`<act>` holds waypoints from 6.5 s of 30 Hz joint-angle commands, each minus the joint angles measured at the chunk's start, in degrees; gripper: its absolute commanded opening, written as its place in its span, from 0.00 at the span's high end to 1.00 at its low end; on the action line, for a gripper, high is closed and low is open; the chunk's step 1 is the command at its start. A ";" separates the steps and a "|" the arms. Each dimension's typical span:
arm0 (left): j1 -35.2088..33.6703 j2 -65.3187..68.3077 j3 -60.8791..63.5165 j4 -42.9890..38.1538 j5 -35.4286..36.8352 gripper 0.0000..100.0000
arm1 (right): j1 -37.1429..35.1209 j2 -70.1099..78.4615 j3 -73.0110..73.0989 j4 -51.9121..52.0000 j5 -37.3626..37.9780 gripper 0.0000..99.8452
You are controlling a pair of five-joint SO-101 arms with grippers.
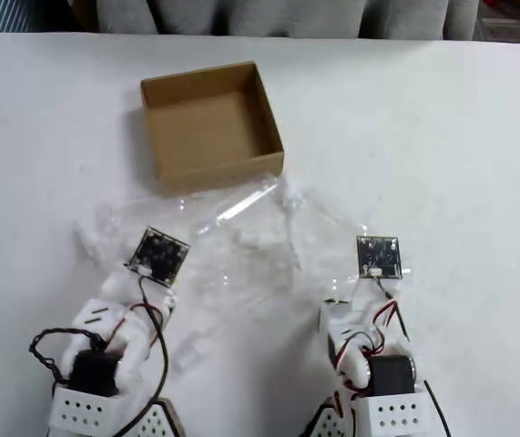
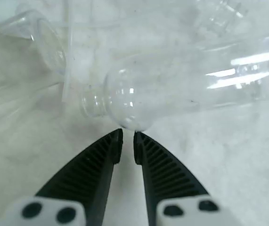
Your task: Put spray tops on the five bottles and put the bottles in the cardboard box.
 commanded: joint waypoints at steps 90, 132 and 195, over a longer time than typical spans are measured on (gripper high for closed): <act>-6.37 -0.57 -0.18 3.78 -0.44 0.98 | 1.63 51.21 -22.95 -1.63 88.79 0.68; -6.37 -0.57 -0.18 4.04 -0.44 0.98 | 0.04 77.58 -47.56 -14.99 11.96 0.77; -39.87 76.18 -32.88 -28.57 14.86 0.90 | -56.22 63.87 -36.48 -20.18 28.66 0.80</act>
